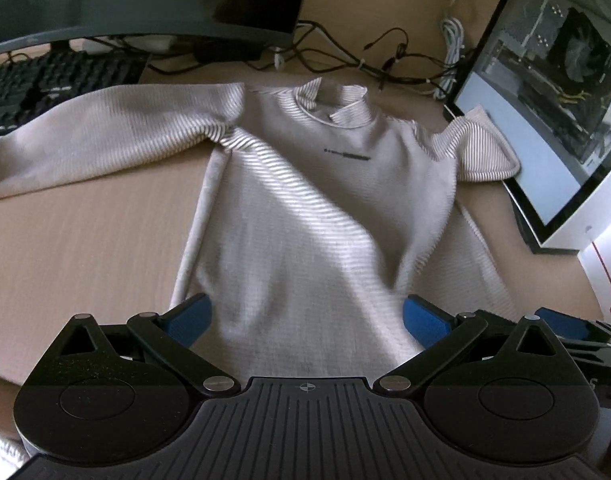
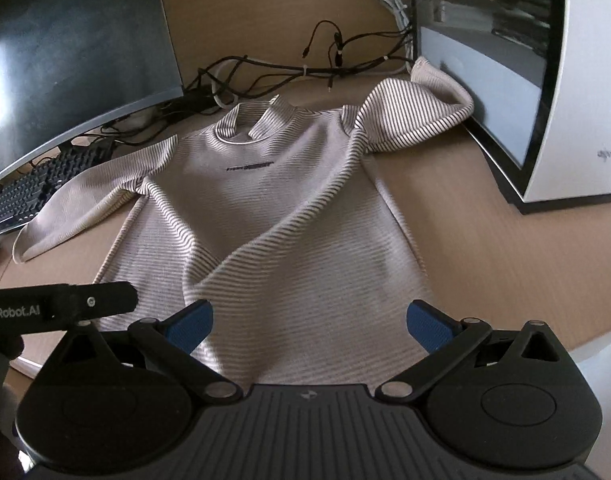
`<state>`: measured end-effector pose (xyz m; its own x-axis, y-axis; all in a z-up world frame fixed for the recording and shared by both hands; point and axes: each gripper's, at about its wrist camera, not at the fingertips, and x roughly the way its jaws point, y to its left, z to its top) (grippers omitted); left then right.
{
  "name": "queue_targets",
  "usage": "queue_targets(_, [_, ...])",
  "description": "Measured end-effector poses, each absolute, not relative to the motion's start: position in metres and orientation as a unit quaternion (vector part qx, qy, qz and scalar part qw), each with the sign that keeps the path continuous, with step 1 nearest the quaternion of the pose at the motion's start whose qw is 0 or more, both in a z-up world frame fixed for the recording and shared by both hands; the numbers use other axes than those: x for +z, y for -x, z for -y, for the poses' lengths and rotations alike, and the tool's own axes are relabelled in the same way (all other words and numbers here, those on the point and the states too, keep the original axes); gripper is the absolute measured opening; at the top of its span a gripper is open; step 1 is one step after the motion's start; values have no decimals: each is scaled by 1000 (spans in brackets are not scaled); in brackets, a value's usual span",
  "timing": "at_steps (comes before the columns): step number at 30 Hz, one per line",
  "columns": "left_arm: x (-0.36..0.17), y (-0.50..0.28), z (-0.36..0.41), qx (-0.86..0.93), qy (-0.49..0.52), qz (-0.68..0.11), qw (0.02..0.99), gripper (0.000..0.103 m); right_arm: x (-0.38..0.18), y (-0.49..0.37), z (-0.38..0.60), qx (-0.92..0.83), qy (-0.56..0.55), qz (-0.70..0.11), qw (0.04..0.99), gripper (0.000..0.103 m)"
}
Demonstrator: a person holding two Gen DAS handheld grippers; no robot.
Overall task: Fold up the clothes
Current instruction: 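Bring both tools back over the flat striped shirt, then lower both open tools onto the shirt body below the collar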
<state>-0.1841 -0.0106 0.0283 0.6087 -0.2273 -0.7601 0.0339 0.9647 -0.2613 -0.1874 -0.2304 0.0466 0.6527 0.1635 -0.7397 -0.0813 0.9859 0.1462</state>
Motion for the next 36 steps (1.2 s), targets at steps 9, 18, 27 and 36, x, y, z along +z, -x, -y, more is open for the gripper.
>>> queue_targets(9, [25, 153, 9, -87, 108, -443, 886, 103, 43, 149, 229, 57, -60, -410, 909, 103])
queue_targets(18, [38, 103, 13, -83, 92, -440, 889, 103, 37, 74, 235, 82, -94, -393, 911, 103])
queue_targets(27, [17, 46, 21, -98, 102, -467, 873, 103, 5, 31, 239, 117, -151, -449, 873, 103])
queue_targets(36, [-6, 37, 15, -109, 156, -469, 862, 103, 4, 20, 239, 159, -87, -451, 874, 103])
